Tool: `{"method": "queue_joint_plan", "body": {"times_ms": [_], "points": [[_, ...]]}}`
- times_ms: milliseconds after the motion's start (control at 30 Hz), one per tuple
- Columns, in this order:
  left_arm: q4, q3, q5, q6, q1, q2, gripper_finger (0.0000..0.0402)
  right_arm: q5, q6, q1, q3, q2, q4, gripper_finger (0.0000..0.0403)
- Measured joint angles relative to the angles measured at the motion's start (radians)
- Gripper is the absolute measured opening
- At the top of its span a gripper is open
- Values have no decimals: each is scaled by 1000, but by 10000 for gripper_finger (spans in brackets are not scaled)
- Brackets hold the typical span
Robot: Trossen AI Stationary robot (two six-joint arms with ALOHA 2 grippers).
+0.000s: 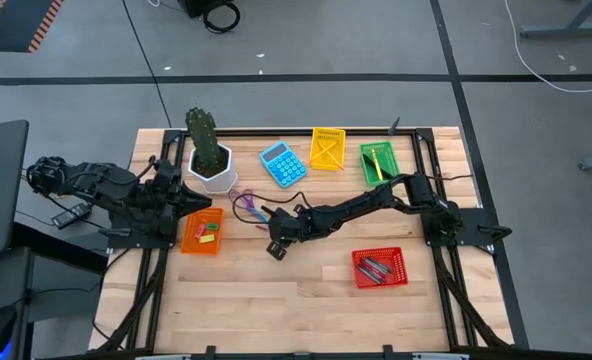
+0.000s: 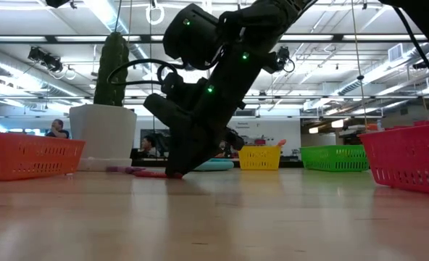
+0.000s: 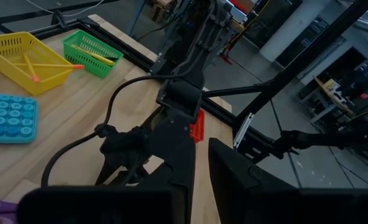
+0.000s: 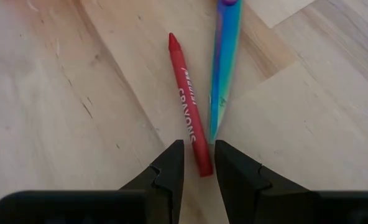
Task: Sort crayons/erasers/pens/pencils in bins
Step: Put the red crayon into the red bin
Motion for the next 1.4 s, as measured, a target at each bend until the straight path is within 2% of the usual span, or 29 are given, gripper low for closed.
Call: {"method": "queue_joint_plan", "body": {"times_ms": [367,767,967,1233,1400], "points": [[0,0,0,-1,0,0,52,-4,4,16,0,-1,-17,96],[0,0,0,-26,0,0,52,-6,2,17,0,-2,-33,48],[-1,0,0,-26,0,0,52,-13,-15,17,0,-2,-32,43],[-2,0,0,-18,0,0,52,-122,-45,19,3,-8,-86,43],[-2,0,0,-18,0,0,52,-164,-58,36,1,-44,-225,42]]}}
